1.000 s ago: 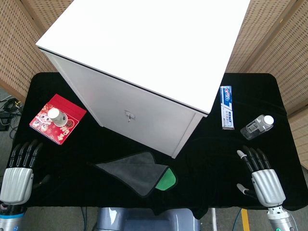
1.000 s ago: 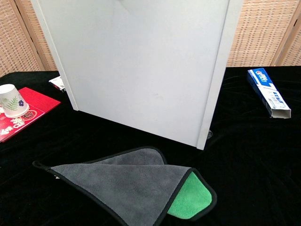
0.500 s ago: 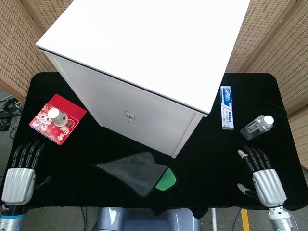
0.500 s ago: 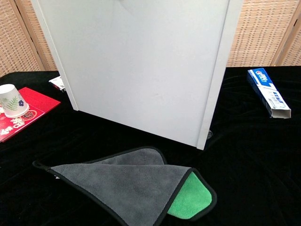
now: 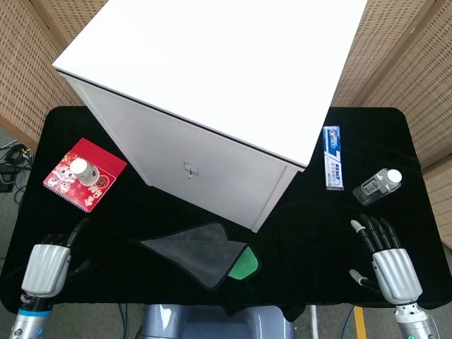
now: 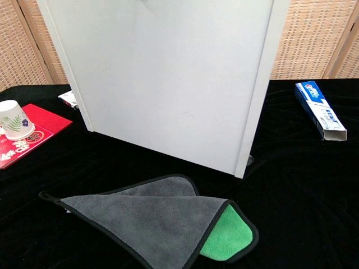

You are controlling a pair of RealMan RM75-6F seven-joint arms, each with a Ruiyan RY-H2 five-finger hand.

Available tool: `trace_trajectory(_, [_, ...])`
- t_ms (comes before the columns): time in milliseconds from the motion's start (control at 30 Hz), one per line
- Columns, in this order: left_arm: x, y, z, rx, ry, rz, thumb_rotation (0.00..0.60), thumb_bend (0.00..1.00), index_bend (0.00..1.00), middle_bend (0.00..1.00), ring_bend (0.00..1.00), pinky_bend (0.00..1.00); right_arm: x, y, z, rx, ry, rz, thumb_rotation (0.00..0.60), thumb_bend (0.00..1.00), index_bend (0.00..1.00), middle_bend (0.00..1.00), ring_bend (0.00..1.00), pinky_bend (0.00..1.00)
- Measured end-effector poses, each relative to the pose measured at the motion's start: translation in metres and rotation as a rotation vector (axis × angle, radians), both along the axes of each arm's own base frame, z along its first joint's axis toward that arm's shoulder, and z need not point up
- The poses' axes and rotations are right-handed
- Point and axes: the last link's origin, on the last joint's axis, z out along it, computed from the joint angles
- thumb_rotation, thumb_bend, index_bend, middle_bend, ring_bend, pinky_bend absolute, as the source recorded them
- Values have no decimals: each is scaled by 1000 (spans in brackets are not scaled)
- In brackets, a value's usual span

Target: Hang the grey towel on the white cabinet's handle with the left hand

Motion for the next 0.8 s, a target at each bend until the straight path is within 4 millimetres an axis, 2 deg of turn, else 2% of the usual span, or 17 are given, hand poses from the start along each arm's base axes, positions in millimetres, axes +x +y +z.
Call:
trace_trajectory(233, [14, 21, -39, -159, 50, 9, 600, 102, 329, 864, 787, 701, 0, 0, 3, -8, -14, -2, 600, 117, 84, 0, 0, 0])
trace_trajectory(633, [37, 58, -114, -314, 170, 49, 600, 105, 330, 864, 787, 701, -1, -2, 9, -15, -41, -4, 600, 117, 84, 0, 0, 0])
trace_trajectory(800, [46, 71, -135, -334, 224, 35, 600, 110, 332, 864, 787, 701, -3, -3, 11, -15, -50, -11, 600, 117, 84, 0, 0, 0])
